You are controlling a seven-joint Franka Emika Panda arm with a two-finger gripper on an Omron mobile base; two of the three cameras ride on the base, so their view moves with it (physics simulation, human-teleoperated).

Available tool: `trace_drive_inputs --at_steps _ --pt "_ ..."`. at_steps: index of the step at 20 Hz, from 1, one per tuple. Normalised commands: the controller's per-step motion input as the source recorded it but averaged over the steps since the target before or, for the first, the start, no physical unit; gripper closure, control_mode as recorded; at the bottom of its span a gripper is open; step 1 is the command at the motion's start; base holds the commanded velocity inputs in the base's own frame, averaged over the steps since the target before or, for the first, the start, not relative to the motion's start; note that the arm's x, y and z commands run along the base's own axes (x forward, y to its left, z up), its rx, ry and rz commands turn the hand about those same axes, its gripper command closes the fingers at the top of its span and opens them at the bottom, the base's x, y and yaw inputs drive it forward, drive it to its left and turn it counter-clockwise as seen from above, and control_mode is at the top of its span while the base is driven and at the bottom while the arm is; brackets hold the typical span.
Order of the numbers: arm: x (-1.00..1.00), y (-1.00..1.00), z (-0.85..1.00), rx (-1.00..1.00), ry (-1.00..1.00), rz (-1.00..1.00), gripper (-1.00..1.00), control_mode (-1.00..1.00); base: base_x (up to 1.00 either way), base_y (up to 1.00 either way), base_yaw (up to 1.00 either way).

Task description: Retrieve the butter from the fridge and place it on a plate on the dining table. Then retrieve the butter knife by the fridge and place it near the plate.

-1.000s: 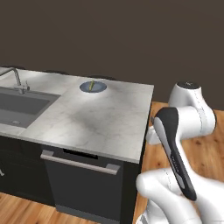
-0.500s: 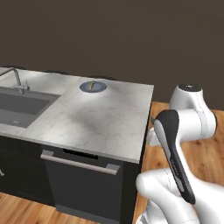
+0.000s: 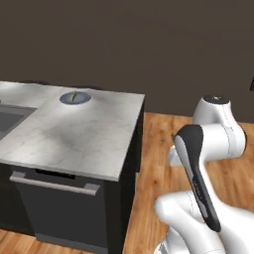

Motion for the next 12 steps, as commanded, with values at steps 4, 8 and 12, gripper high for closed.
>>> trace_drive_inputs --at_steps 4,8,12 --pt "0.00 0.00 0.00 0.00 0.00 0.00 1.00 1.00 0.15 -0.59 -0.49" --pt "0.00 0.00 0.00 0.00 0.00 0.00 1.00 1.00 0.64 -0.21 -0.41" --pt "0.00 0.00 0.00 0.00 0.00 0.00 1.00 1.00 1.00 0.00 -0.36"
